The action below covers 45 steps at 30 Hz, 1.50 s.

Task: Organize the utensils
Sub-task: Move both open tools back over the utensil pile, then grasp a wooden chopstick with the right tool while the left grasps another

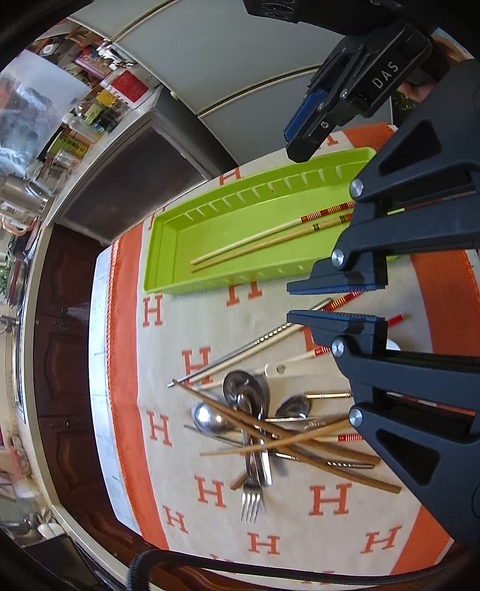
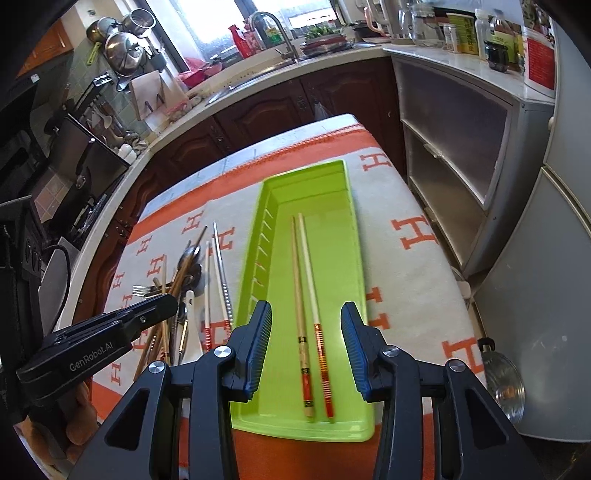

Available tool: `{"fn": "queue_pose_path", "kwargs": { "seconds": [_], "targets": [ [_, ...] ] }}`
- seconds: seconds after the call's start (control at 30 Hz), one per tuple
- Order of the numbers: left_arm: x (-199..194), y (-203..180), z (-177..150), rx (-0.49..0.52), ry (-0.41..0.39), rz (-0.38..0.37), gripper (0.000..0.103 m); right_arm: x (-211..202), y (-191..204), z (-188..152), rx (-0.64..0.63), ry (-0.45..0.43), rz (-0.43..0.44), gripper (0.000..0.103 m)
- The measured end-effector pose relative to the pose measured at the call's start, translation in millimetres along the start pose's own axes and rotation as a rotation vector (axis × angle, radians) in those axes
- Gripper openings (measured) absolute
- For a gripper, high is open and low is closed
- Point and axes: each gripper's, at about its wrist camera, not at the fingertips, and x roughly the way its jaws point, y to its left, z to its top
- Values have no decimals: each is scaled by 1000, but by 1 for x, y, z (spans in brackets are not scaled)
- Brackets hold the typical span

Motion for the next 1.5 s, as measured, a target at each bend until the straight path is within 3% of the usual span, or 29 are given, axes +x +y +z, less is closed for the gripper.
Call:
{"fn": "queue_pose_path", "kwargs": {
  "seconds": [0.23,0.57,0.63,0.77,0.97,1.3,1.5],
  "targets": [
    [-28,17,-4,1,-52,58,6,-11,27,-1,-88,-52,50,39],
    [-62,26,-13,7,-99,49,10,-34,75,-8,-238,-83,86,41],
    [-70,28,-16,8,-112,44,17,-37,80,-9,-242,-85,87,42],
    [-87,36,-22,12,-158,23,53,-40,90,-12,-240,-90,85,48],
    [-116,63,-29,-9,-229,-1,82,-33,113,-15,-238,-75,92,50],
    [-107,133,-50,-64,-238,172,82,10,170,-30,-287,11,116,50],
    [-91,174,-62,-103,-228,206,82,38,206,-39,-340,45,106,50]
  ]
}}
